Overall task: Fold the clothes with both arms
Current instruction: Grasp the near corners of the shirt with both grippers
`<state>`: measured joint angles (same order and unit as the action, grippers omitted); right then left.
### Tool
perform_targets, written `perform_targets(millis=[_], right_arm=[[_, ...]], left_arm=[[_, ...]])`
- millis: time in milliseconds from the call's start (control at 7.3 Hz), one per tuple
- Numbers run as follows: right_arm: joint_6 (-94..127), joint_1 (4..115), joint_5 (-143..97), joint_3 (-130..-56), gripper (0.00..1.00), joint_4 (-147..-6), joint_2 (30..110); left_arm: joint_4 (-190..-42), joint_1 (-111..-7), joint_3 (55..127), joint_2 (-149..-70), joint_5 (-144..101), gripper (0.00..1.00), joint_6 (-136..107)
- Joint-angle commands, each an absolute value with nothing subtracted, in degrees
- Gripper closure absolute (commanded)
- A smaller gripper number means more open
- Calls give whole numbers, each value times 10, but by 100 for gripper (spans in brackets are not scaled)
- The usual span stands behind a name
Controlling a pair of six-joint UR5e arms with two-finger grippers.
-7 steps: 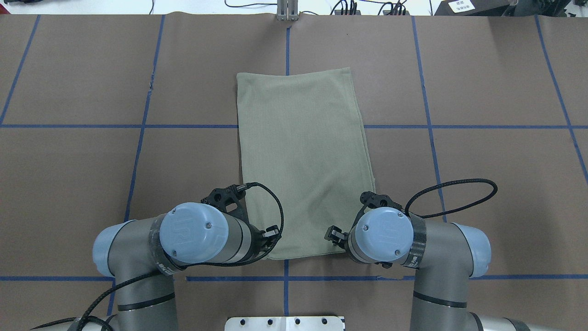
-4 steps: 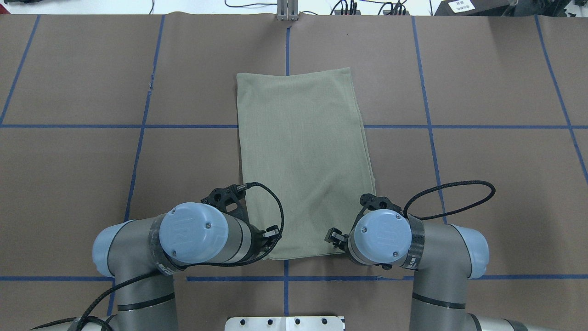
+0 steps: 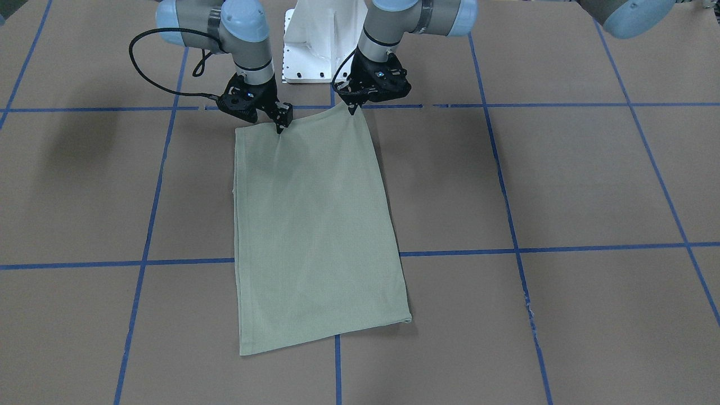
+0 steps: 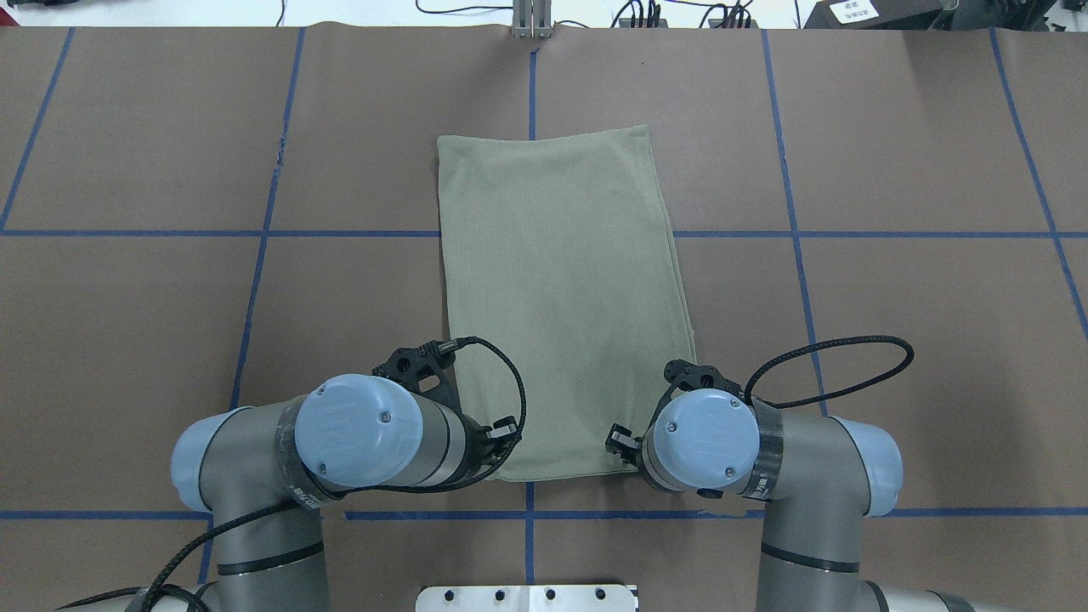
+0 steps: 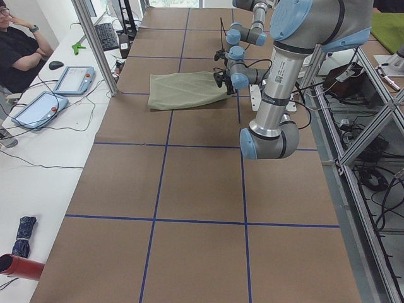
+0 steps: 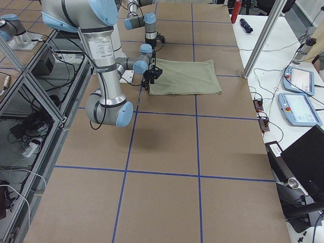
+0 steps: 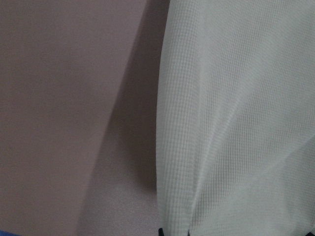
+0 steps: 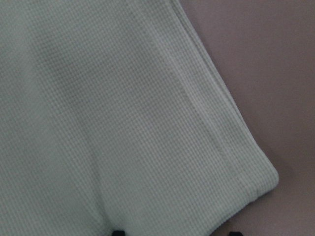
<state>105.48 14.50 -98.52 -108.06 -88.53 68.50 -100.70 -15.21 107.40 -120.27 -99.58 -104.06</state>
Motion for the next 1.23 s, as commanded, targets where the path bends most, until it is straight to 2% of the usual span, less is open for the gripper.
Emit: perform_targets(millis=[0, 137, 822, 1096], right_arm=[[1053, 145, -990, -1084, 93, -885, 681], [1053, 148, -991, -1085, 100, -885, 680], [1071, 160, -986, -1097, 100, -886, 659], [1098, 159, -989, -1125, 100, -886, 660]], left_arm=[[-1006, -152, 1074, -1203, -996, 100, -1041], [-1006, -152, 1074, -1202, -996, 100, -1041], [-1005, -153, 1079, -1200, -997, 100, -1041], [-996, -150, 1113, -1185, -996, 100, -1017]])
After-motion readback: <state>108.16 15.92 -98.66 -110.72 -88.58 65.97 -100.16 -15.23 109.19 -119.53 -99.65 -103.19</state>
